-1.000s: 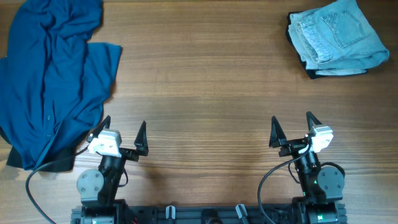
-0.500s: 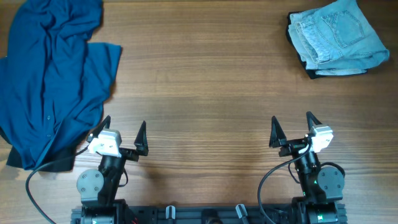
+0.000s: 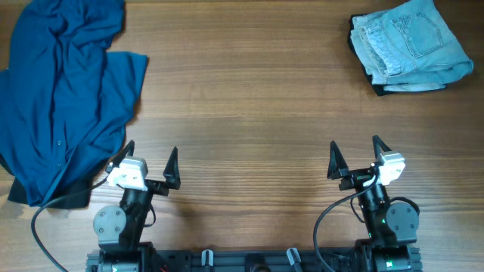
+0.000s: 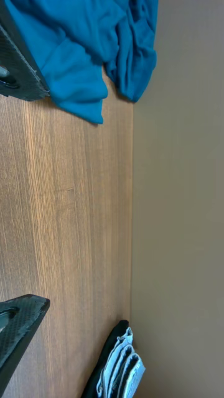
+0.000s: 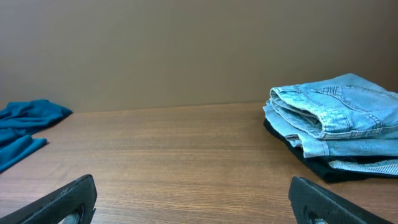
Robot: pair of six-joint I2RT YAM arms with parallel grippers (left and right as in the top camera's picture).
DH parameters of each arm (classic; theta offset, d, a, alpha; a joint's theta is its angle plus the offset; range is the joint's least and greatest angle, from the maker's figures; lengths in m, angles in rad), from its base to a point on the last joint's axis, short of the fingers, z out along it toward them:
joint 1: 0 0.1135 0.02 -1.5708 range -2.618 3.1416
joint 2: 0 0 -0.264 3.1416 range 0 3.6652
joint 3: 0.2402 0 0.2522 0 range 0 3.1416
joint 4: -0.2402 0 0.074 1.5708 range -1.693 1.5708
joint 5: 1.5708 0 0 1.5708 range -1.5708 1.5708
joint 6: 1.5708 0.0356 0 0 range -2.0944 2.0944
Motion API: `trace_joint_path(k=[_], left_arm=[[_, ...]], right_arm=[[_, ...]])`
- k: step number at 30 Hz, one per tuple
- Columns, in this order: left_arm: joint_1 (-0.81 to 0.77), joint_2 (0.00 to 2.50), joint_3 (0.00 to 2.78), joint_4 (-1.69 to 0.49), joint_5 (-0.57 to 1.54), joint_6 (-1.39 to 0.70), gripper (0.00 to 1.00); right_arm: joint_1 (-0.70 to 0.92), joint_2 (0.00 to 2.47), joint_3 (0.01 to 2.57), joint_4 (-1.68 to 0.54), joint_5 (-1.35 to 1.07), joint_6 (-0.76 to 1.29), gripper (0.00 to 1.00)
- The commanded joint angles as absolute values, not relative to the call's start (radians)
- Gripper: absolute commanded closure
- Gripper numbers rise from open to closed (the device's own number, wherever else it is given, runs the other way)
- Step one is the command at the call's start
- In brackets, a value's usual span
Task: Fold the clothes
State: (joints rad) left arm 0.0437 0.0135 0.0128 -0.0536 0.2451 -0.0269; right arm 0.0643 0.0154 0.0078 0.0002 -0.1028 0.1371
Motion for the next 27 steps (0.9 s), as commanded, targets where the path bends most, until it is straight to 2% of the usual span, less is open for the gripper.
trace_joint_path(k=[1,16,22,27], left_arm=[[0.041,0.007,0.006,-0.054,0.250,-0.014,0.00],[0.041,0.007,0.006,-0.054,0.249,-0.014,0.00],[0.042,0.007,0.009,-0.015,0.241,-0.052,0.00],[0.042,0.035,0.060,-0.033,0.231,-0.072,0.00]], right_arm=[[0.069,0.011,0.005,0.005,-0.089,0.131,0.00],[0.069,0.011,0.005,0.014,-0.021,0.130,0.00],[0.069,0.011,0.008,0.133,-0.143,0.138,0.00],[0.069,0.046,0.072,0.141,-0.147,0.130,0.00]])
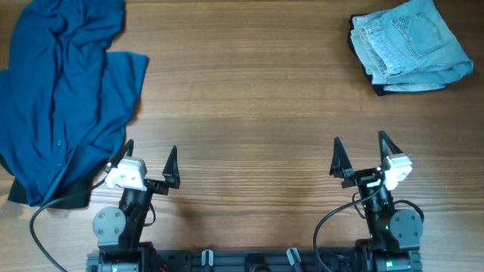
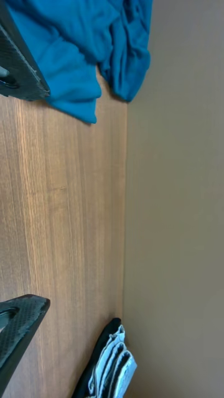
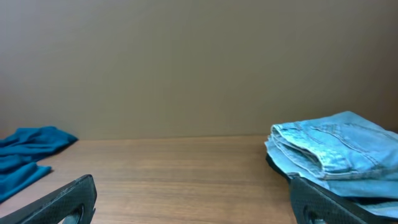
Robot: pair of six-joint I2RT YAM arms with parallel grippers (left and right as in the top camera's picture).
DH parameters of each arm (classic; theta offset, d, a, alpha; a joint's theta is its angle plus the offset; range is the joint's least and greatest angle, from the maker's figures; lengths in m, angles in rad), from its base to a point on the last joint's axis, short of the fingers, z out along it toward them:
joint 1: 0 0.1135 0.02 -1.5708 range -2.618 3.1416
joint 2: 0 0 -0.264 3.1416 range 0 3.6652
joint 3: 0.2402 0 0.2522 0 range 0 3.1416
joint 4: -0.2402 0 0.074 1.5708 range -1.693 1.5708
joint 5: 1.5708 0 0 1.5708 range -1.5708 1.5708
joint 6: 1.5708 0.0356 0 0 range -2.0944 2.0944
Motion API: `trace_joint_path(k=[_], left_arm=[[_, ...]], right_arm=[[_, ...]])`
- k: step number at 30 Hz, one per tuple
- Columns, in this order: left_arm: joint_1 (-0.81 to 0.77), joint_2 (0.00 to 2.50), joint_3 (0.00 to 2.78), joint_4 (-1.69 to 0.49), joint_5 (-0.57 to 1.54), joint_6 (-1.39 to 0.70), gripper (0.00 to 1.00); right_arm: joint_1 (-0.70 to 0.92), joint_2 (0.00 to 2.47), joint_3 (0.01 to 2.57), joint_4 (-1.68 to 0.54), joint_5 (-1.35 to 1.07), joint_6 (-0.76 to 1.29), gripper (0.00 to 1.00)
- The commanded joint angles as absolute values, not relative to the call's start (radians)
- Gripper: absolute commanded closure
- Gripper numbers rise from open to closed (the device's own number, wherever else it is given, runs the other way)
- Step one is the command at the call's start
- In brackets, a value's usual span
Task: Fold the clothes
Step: 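Reach the left gripper to the teal shirt and grasp its edge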
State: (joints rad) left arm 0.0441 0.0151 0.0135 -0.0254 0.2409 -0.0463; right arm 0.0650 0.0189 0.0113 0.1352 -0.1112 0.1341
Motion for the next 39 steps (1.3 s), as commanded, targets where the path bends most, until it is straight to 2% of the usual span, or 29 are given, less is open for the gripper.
trace_joint_path(k=[1,8,14,17,23,27,34,39], left_arm=[[0.042,0.056,0.081,-0.039,0.230,-0.071,0.00],[0.042,0.300,0.261,-0.068,0.227,-0.071,0.00],[0.042,0.615,0.525,-0.163,0.227,-0.070,0.00],[0.042,0.823,0.739,-0.310,0.226,-0.051,0.00],[0.042,1.035,0.968,-0.482,0.228,0.109,0.00],[0.042,1.083,0.978,-0.471,0.243,0.109,0.00],[0.044,1.156,0.991,-0.402,0.242,0.100,0.00],[0.068,1.446,1.193,-0.416,0.124,0.093,0.00]], right_arm=[[0.069,0.065,0.090,0.142,-0.147,0.129,0.00],[0.069,0.317,0.258,0.142,-0.187,0.104,0.00],[0.069,0.632,0.487,0.109,-0.314,0.104,0.00],[0.069,0.853,0.689,-0.010,-0.418,0.104,0.00],[0.069,1.105,0.982,-0.306,-0.469,0.059,0.00],[0.069,1.221,1.103,-0.443,-0.469,-0.041,0.00],[0.069,1.315,1.120,-0.414,-0.472,0.012,0.00],[0.069,1.332,1.120,-0.414,-0.463,-0.001,0.00]])
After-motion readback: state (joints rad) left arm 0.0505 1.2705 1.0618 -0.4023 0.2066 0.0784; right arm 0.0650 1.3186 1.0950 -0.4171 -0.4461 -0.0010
